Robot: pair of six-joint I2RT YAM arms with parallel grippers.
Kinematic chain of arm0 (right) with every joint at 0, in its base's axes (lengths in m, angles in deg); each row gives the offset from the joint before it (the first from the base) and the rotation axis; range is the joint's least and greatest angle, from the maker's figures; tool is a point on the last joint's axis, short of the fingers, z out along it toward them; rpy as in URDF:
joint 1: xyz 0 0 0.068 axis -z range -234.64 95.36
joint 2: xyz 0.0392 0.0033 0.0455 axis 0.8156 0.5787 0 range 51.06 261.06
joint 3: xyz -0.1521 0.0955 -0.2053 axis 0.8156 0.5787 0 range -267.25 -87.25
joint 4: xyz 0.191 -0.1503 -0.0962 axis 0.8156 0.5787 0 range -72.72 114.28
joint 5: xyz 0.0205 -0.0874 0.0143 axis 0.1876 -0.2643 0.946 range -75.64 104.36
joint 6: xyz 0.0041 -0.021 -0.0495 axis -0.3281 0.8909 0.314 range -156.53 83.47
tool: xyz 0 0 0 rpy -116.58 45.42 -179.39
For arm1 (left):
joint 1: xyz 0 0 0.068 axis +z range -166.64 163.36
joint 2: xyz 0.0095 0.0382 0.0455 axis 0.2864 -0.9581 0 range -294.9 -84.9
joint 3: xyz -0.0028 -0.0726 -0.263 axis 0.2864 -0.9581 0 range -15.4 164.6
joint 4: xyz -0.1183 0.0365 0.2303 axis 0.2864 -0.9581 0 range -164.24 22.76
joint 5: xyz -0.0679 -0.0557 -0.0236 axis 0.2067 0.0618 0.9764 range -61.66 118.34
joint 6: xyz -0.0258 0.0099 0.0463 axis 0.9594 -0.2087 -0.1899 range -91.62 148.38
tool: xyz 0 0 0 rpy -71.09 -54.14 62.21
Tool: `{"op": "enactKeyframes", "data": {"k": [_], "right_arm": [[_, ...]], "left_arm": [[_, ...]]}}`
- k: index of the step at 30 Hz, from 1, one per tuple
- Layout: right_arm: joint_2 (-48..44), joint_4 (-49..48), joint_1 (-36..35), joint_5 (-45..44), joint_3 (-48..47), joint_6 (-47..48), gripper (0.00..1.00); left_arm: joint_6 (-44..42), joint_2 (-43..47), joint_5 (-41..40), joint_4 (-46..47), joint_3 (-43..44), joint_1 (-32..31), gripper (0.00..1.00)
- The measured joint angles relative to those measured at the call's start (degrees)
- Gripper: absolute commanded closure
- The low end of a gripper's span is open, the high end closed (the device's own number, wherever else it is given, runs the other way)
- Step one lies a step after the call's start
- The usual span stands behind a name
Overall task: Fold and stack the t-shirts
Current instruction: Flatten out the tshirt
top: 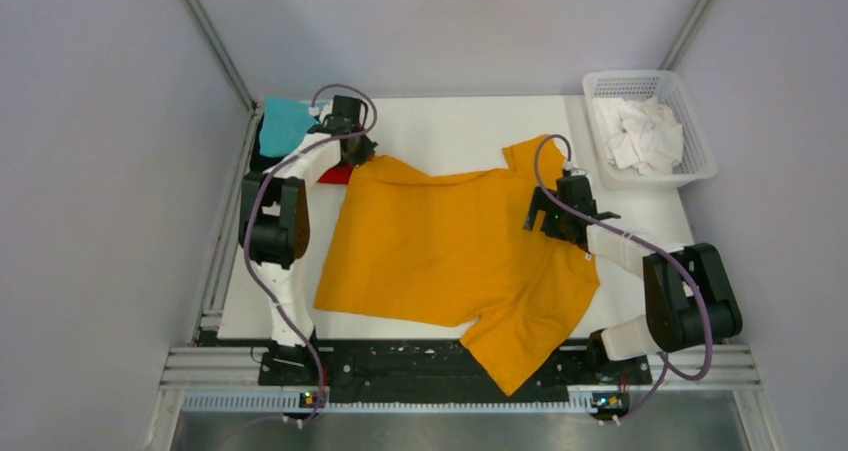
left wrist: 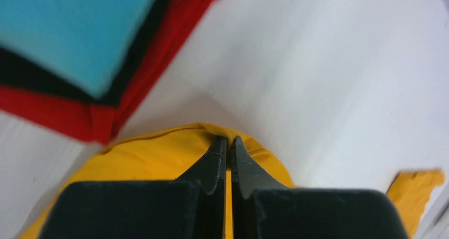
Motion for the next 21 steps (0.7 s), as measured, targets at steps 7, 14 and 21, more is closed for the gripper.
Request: {"op": "enactKeyframes", "data": {"k": [7, 14, 21], "right_arm": [[0.9, 0.3, 0.0, -0.2, -0.9, 0.1, 0.01], [0.8, 0.4, 0.0, -0.1, -0.9, 0.5, 0.01], [0.7, 1.5, 0.0, 1.9, -1.7, 1.3, 0.01]], "left_arm": [[6.2, -13.5, 0.0, -2.9, 15.0, 6.5, 0.25], [4.0, -13.1, 7.4, -1.3, 16.2, 6.2, 0.01], [-3.2, -3.3, 12.7, -0.4, 12.3, 1.6, 0.01]]}}
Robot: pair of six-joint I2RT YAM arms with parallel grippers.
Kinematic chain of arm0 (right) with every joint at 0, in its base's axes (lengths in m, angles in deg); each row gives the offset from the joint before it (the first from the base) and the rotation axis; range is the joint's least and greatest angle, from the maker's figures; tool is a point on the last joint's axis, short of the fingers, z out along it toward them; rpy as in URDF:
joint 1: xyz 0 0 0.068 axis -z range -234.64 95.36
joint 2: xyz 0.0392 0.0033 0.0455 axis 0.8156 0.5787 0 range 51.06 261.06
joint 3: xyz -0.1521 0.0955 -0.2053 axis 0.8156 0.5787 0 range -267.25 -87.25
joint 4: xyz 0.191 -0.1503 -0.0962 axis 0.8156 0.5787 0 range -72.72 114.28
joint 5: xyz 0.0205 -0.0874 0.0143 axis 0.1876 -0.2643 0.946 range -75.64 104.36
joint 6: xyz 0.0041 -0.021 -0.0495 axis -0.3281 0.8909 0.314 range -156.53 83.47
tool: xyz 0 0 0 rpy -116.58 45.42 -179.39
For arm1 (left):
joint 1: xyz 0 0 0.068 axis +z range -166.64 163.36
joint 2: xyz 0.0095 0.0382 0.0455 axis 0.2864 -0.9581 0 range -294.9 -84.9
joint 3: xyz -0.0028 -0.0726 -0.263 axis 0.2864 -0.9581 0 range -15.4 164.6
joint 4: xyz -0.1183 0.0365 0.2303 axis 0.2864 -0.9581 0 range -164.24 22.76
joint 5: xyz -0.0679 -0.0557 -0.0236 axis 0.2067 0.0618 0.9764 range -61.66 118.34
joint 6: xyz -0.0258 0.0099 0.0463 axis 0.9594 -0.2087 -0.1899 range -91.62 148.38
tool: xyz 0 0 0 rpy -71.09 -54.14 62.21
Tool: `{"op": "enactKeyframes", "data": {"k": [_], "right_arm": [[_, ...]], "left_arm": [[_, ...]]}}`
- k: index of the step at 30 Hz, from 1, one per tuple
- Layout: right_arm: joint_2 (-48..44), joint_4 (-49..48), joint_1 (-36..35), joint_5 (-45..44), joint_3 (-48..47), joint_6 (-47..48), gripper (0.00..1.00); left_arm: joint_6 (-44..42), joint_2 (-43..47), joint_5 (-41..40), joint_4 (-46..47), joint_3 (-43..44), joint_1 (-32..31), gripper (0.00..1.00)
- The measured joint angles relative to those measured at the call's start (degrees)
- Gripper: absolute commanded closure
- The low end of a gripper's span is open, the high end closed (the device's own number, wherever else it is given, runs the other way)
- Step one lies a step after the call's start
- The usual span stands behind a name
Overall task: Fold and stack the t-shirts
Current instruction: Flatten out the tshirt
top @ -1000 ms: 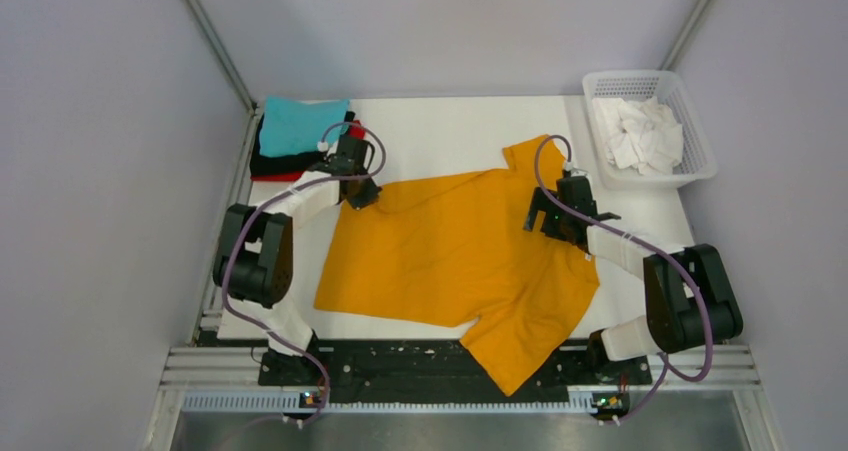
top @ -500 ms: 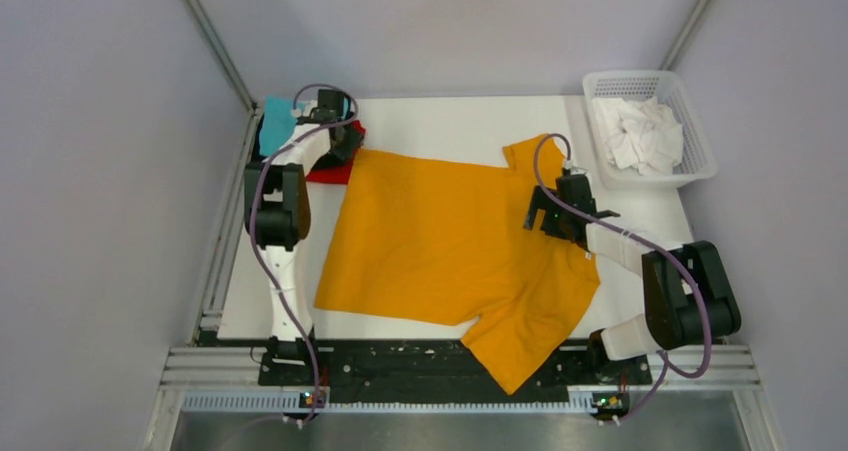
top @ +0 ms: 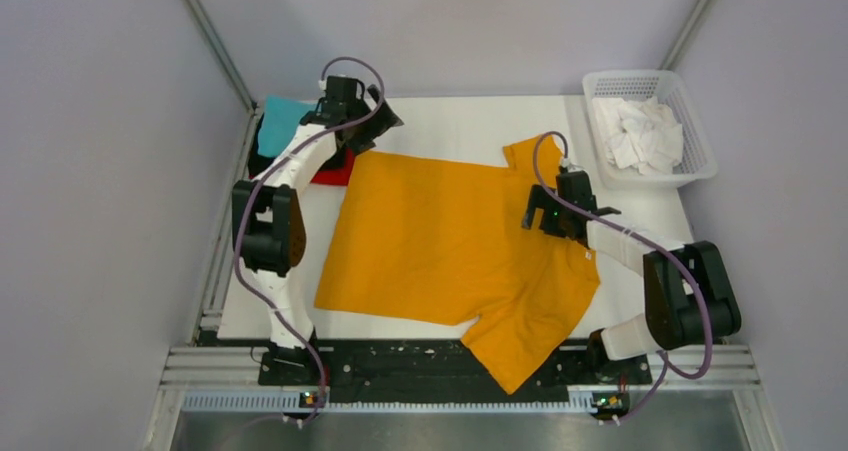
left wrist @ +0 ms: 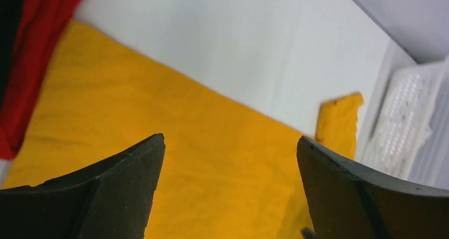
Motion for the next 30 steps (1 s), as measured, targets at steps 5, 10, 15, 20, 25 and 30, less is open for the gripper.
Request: {"op": "enactKeyframes", "data": {"k": [5, 10, 15, 20, 25, 30], "right_arm": [[-1.4, 2.4, 0.0, 1.8, -2.7, 0.1, 0.01], [-3.2, 3.2, 0.0, 1.7, -5.9, -0.4, 0.01], [0.2, 3.0, 0.0, 0.9, -9.0, -1.1, 0.01], [9.6, 3.3, 0.0, -2.7, -14.7, -1.3, 0.01], [20.6, 3.8, 1.3, -5.3, -22.5, -1.0, 0.01], [29.0, 5.1, 4.0, -4.2, -33.8, -0.4, 0.01]], "left_arm": [[-3.3, 12.4, 2.3, 2.6, -11.5, -2.9, 0.01], [-5.8, 18.5, 2.4, 4.1, -22.3, -5.3, 0.01], [-7.0, 16.9, 1.4, 3.4, -28.2, -7.1, 0.01], [-8.1, 11.5, 0.1, 3.3, -28.3, -7.1, 0.01], [-8.1, 6.8, 0.0, 3.4, -24.7, -6.3, 0.01], [-7.6, 2.7, 1.0, 4.4, -20.1, -5.2, 0.01]]}}
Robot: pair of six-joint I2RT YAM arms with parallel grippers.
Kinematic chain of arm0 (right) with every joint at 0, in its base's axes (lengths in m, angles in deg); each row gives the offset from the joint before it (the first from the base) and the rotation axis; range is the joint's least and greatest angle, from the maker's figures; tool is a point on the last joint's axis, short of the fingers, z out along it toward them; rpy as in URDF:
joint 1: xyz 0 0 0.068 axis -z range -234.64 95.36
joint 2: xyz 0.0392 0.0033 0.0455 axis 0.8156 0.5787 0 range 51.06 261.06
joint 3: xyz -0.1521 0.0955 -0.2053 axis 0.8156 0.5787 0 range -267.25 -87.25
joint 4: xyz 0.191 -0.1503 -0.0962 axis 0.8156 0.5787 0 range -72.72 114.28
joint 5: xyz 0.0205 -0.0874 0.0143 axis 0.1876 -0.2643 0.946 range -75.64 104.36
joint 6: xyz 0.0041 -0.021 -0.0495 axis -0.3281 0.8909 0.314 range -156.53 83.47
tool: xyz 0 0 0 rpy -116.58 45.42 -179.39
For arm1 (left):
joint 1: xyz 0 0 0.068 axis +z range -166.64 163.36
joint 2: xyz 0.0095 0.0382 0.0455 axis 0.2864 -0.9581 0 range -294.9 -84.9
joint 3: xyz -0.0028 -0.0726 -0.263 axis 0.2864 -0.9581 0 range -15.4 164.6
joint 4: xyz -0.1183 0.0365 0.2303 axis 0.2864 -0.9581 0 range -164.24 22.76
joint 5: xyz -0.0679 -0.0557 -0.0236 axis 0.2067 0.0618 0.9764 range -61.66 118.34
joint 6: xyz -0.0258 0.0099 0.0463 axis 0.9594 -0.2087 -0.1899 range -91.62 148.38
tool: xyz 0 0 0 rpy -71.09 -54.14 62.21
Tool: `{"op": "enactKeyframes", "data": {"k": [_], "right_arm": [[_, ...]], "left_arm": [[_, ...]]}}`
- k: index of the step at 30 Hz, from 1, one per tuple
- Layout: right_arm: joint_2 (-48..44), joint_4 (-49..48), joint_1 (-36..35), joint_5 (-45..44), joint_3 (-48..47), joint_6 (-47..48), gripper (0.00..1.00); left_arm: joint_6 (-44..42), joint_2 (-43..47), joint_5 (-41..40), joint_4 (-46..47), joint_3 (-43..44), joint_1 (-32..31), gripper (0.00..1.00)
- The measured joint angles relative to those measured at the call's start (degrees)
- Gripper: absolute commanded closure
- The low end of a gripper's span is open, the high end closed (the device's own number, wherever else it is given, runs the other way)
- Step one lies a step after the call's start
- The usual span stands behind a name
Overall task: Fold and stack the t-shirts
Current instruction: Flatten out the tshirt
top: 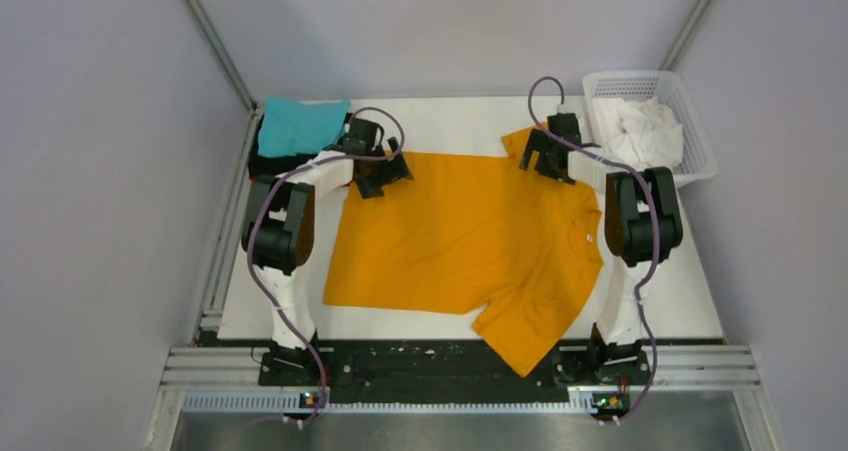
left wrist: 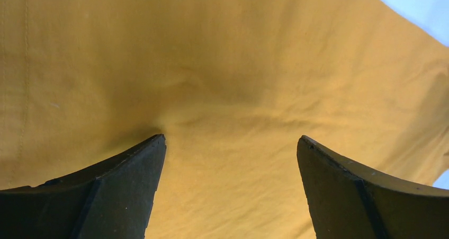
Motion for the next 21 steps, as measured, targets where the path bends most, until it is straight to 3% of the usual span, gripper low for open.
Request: {"op": "enactKeyframes", "data": {"k": [11, 17, 21], "right_arm": [[17.0, 6.3, 4.2, 6.1, -26.6, 5.8, 0.01], [17.4, 11.3, 4.3, 8.6, -29.1, 9.3, 0.01], [12.7, 14.6, 2.9, 5.8, -26.2, 11.6, 0.01]], "left_arm": [[1.8, -7.3, 3.7, 1.7, 9.9, 2.2, 0.01], [1.3, -8.3, 3.3, 1.3, 11.9, 2.0, 0.01], [0.8, -3.1, 1.9, 1.2, 6.3, 1.2, 0.01]]}}
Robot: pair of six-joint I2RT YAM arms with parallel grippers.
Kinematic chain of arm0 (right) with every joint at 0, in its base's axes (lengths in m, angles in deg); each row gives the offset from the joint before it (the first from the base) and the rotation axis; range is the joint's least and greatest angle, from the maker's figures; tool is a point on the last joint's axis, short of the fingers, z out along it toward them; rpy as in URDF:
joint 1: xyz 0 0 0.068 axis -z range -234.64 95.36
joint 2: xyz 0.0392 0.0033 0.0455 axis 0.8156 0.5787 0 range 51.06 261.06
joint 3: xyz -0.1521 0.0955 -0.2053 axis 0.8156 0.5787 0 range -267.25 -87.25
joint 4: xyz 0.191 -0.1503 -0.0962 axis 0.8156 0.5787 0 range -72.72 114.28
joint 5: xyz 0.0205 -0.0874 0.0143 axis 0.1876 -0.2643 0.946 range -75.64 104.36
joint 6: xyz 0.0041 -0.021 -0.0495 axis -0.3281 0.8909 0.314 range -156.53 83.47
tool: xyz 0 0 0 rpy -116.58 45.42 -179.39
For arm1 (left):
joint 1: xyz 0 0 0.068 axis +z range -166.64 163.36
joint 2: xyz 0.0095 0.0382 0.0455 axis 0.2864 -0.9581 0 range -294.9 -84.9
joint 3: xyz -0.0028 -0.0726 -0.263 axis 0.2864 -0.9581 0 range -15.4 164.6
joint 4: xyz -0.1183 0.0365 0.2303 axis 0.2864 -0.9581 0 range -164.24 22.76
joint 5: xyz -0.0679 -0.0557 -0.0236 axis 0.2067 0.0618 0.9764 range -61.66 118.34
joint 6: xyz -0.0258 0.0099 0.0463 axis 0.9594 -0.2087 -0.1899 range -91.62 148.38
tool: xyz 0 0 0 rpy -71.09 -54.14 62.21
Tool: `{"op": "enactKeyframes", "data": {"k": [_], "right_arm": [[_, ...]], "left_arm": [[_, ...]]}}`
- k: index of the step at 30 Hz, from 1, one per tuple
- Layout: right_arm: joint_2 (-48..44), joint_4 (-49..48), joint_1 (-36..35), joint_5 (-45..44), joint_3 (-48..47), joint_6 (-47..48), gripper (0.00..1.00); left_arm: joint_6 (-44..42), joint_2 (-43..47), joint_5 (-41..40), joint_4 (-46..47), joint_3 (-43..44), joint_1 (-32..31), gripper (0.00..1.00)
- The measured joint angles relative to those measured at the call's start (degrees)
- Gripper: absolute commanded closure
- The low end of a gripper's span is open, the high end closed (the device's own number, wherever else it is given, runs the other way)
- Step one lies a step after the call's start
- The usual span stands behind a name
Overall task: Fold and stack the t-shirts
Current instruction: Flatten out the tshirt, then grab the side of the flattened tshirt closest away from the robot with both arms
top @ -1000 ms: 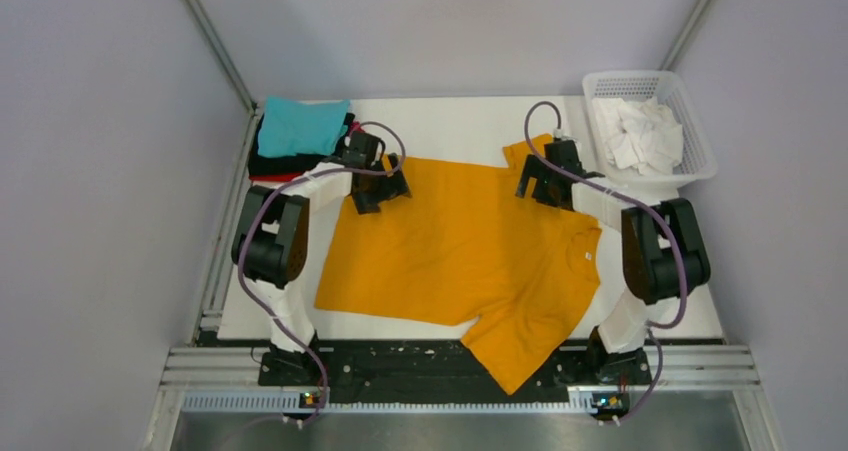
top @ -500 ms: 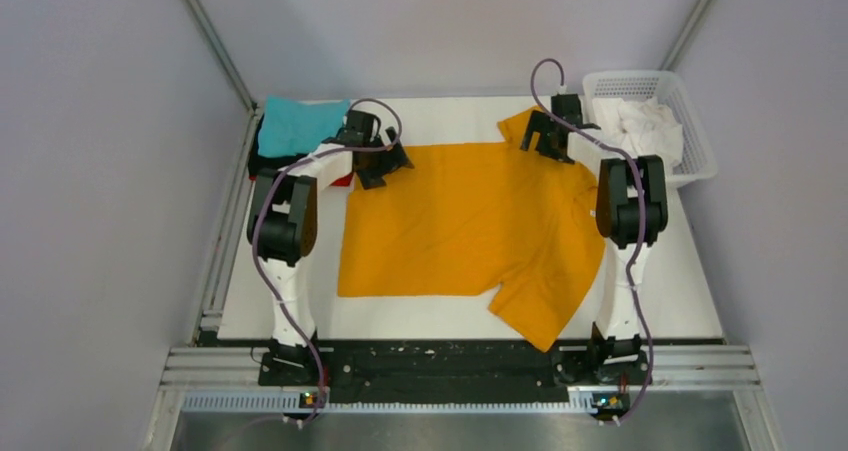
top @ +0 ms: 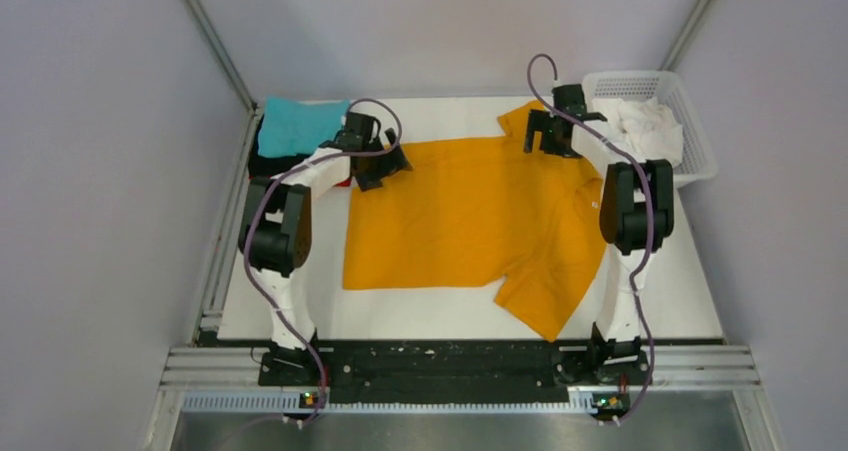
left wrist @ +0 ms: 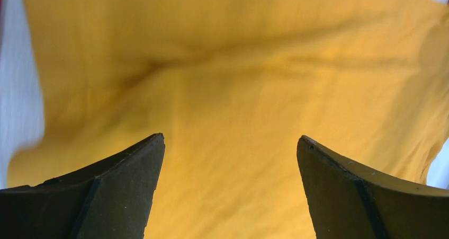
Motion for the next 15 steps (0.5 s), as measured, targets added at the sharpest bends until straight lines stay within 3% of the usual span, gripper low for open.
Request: {"op": "enactKeyframes", "data": {"k": [4, 9, 15], "right_arm": [[-14.2, 1.4, -4.5, -5.0, 10.8, 0.3, 0.01], [-37.5, -3.8, -11.9, -7.0, 31.4, -4.0, 0.01], [-57.4, -6.9, -11.3, -6.4, 54.6, -10.5, 0.01]], "left_arm": [[0.1, 13.4, -3.8, -1.2, -11.7, -2.9, 0.01], [2.4, 32.2, -9.4, -4.0, -25.0, -9.0, 0.01], [9.0, 50.4, -16.8, -11.4, -43.6, -11.2, 0.01]]}}
